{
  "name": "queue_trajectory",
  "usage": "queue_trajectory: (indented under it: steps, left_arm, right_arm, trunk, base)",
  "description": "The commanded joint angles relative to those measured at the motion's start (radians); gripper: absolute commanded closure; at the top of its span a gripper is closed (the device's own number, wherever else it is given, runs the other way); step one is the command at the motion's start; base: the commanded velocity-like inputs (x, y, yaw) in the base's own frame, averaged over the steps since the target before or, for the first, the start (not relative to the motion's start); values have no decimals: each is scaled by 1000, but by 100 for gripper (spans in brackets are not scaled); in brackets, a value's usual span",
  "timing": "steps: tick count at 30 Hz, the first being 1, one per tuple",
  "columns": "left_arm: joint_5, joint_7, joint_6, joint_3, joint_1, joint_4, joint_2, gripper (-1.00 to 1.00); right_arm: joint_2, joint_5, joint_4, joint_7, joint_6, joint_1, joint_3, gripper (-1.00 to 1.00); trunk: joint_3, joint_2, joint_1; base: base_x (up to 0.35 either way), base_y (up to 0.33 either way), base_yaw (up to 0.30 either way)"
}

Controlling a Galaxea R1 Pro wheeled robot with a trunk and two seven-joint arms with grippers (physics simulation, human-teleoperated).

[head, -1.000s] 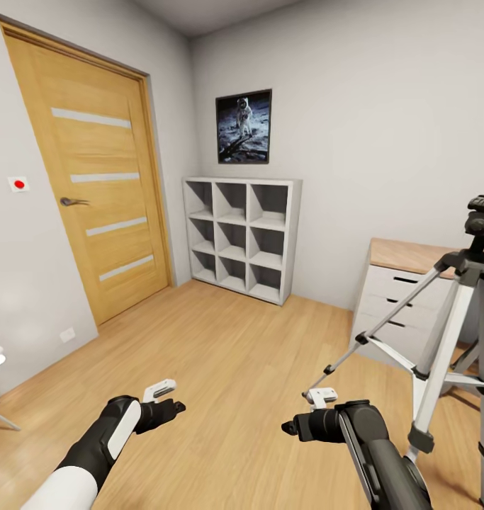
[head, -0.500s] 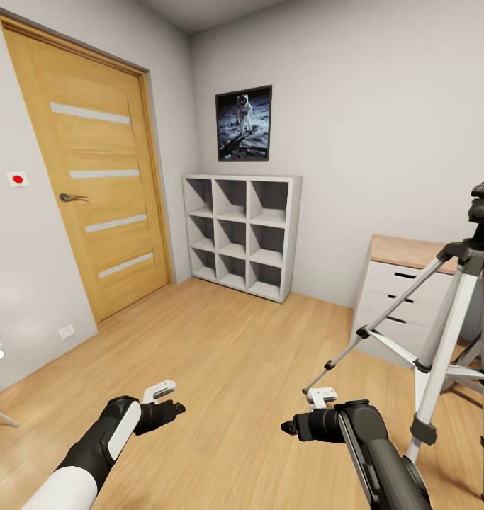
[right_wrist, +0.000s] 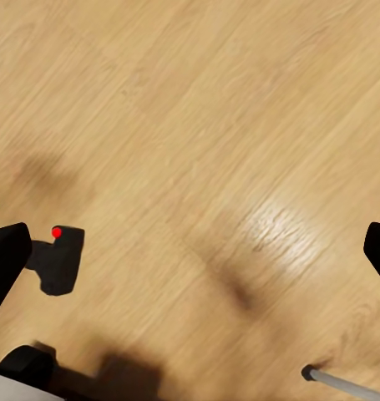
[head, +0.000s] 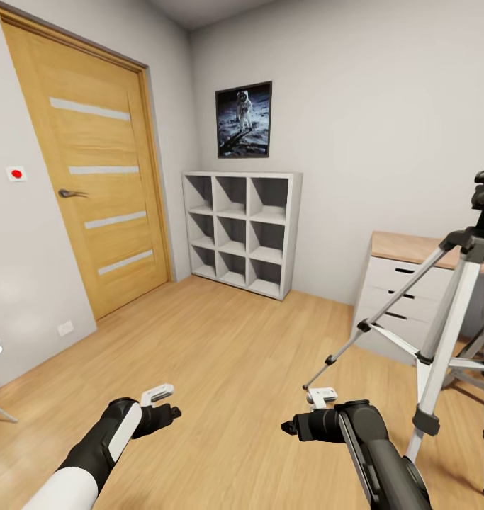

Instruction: Attach the digital camera to the camera tripod in the bedroom.

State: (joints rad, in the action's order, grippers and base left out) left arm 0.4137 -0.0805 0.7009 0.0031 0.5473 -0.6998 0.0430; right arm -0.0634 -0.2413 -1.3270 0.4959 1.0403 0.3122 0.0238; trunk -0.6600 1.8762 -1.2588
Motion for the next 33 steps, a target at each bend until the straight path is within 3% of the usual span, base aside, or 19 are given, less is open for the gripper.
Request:
queue_trajectory:
  steps: [1,33]
  left_arm:
    - [11,-14,5,1,0,-2,0,-100]
    - [19,-35,0,7,1,-20,4,-100]
  right_arm:
    - [-1,-10,-1,10,3,1,2,-100]
    - [-1,-10,-1,14,7,1,3,-100]
  trunk:
    - [-4,8,-4]
    - [-105,232,-127]
  base:
    - [0,0,0]
    - [0,0,0]
